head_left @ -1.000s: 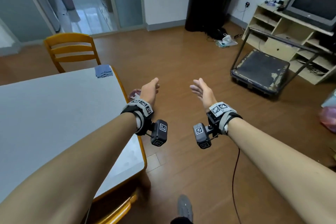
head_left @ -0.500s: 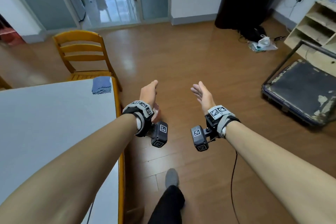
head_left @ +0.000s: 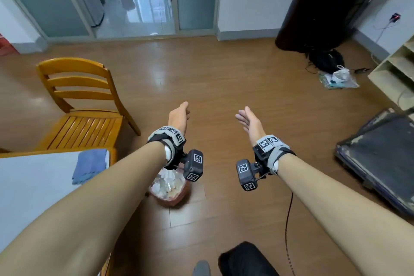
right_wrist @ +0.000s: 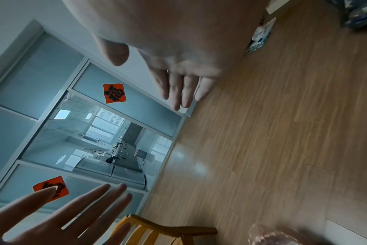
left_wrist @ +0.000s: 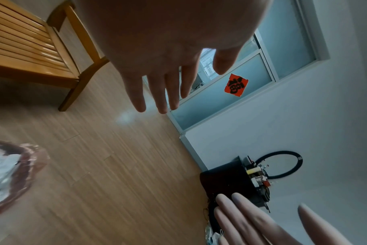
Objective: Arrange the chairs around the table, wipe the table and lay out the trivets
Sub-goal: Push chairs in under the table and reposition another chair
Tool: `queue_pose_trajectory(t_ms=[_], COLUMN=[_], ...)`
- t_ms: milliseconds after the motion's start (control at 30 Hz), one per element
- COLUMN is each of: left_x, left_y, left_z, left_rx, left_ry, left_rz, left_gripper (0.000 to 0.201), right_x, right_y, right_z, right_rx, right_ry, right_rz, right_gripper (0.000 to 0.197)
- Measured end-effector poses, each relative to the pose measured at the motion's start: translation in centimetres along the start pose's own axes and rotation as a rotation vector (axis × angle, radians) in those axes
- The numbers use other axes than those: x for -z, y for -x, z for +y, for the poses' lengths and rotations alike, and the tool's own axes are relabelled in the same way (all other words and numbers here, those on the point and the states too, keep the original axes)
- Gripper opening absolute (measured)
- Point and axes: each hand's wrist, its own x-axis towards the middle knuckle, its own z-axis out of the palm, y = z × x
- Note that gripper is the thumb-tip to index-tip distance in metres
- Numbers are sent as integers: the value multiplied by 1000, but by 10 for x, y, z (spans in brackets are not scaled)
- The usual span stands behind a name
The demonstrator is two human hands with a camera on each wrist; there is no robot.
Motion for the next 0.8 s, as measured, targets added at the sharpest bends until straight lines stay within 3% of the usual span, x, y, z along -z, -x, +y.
queue_pose_trajectory(t_ms=[133,233,400,800], left_x=[-31,-50,-60,4], left_y=[-85,-144,-228,-443], left_z=[31,54,105,198], left_rx=[-7,14,17,21], left_ry=[40,94,184,356], left_rz=[36,78,181,523], left_gripper=[28,36,39,36], right_x=[-1,-9,-39,-201], right_y=[-103,-188,-313,-545], right_z=[-27,-52,-115,-205], right_rx=[6,-12,-33,-97], right_ry=[-9,-63,-102,-76], right_rz=[-56,-121,-267,-506], right_gripper=[57,57,59,63])
